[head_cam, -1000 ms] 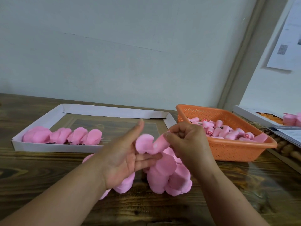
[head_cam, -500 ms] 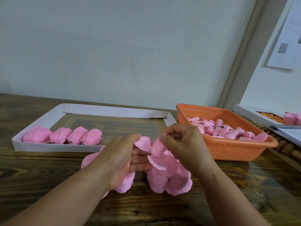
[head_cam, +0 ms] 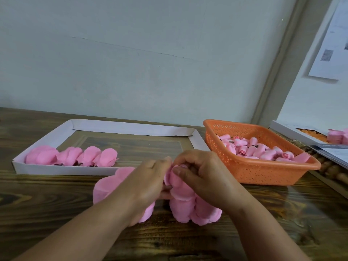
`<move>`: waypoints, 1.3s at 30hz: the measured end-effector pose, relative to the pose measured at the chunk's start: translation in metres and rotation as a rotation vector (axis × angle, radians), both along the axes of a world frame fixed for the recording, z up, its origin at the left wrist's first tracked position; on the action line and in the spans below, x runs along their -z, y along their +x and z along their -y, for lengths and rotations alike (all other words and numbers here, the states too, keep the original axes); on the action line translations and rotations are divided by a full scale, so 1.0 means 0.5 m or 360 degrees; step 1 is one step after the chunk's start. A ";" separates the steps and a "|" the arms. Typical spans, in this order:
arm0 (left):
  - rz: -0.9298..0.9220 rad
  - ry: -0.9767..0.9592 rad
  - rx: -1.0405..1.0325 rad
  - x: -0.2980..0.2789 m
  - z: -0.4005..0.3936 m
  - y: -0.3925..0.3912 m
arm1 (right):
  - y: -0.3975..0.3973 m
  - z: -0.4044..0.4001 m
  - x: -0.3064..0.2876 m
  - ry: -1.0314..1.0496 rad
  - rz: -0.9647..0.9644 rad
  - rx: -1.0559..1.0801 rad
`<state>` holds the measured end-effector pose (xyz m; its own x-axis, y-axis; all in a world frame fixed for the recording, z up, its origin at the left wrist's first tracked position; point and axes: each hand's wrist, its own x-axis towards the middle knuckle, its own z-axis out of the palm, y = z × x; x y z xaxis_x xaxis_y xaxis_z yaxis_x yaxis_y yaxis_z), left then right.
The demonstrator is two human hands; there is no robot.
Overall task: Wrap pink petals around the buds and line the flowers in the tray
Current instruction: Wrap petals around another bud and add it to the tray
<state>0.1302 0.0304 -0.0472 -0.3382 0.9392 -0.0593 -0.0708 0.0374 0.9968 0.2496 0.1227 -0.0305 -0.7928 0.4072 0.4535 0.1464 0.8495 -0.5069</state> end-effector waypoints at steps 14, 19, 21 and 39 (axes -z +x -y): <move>-0.0348 0.0129 0.0130 -0.027 0.023 0.016 | 0.002 0.015 -0.013 0.0090 -0.0032 0.0099; -0.0300 0.0170 0.0139 -0.026 0.024 0.011 | 0.008 0.015 -0.023 0.0025 -0.0023 0.0025; -0.0092 0.0121 0.0107 -0.025 0.017 0.006 | 0.013 0.010 -0.027 -0.0251 -0.0182 0.0017; 0.0142 0.0042 0.0049 -0.021 0.010 -0.005 | 0.013 0.008 -0.030 -0.0612 -0.0295 -0.0016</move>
